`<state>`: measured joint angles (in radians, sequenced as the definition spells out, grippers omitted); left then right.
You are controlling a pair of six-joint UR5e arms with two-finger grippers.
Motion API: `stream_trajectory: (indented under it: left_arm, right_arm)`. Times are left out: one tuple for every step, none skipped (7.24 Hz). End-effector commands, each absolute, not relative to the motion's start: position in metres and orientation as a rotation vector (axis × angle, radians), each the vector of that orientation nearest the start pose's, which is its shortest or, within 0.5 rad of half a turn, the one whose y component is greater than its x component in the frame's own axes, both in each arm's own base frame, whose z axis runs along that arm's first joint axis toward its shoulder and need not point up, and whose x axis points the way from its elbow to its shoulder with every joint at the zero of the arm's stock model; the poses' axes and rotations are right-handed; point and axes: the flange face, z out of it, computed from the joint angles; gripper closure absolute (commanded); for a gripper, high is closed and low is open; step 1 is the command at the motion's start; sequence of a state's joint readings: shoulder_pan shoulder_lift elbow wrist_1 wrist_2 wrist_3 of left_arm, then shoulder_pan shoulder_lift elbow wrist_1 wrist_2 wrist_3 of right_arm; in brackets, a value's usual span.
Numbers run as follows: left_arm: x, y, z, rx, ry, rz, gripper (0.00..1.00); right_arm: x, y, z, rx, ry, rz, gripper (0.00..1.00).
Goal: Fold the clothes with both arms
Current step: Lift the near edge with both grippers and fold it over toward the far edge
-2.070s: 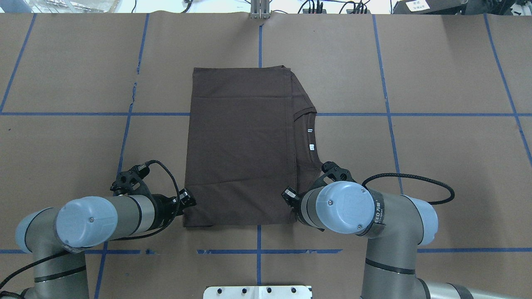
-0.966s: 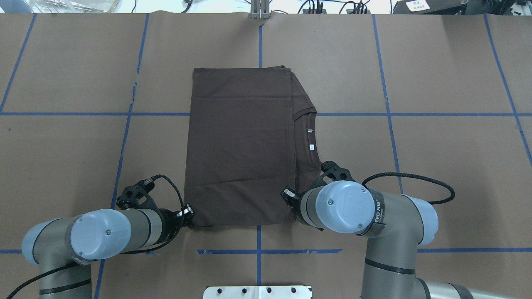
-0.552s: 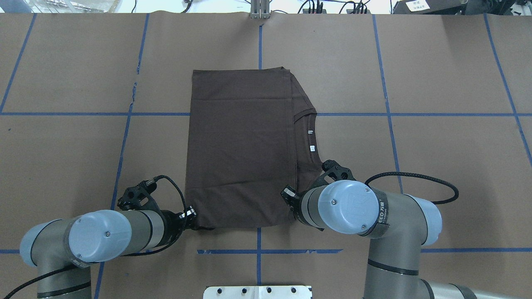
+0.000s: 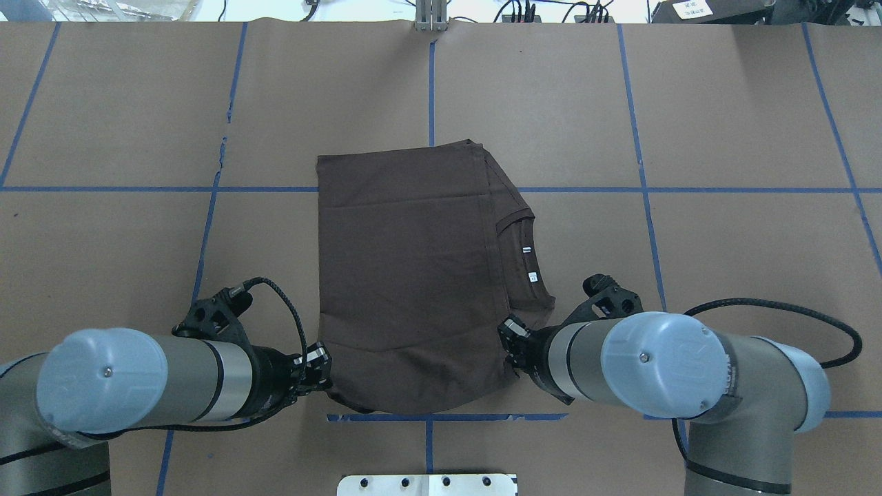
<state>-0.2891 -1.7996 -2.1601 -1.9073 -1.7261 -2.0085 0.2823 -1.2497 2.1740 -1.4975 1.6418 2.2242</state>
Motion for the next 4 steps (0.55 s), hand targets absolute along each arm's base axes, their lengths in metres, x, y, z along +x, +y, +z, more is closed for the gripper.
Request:
stream_trajectory:
  left_arm:
    - [0.438, -0.331, 0.222, -0.169, 1.169, -0.607, 1.00]
    - [0.433, -0.384, 0.216, -0.123, 1.169, -0.657, 1.00]
    - [0.423, -0.428, 0.222, -0.075, 1.148, -0.646, 1.00]
    - [0.424, -0.459, 0.237, -0.042, 1.114, -0.656, 1.00]
  right_arm:
    - [-0.436, -0.353, 0.187, -0.224, -1.001, 0.931, 1.00]
    - [-0.437, -0.407, 0.190, -0.224, -0.973, 0.977, 1.00]
    - [-0.446, -0.436, 0.189, -0.185, -0.951, 0.963, 1.00]
    - [-0.458, -0.460, 0.185, -0.178, -0.934, 0.979, 1.00]
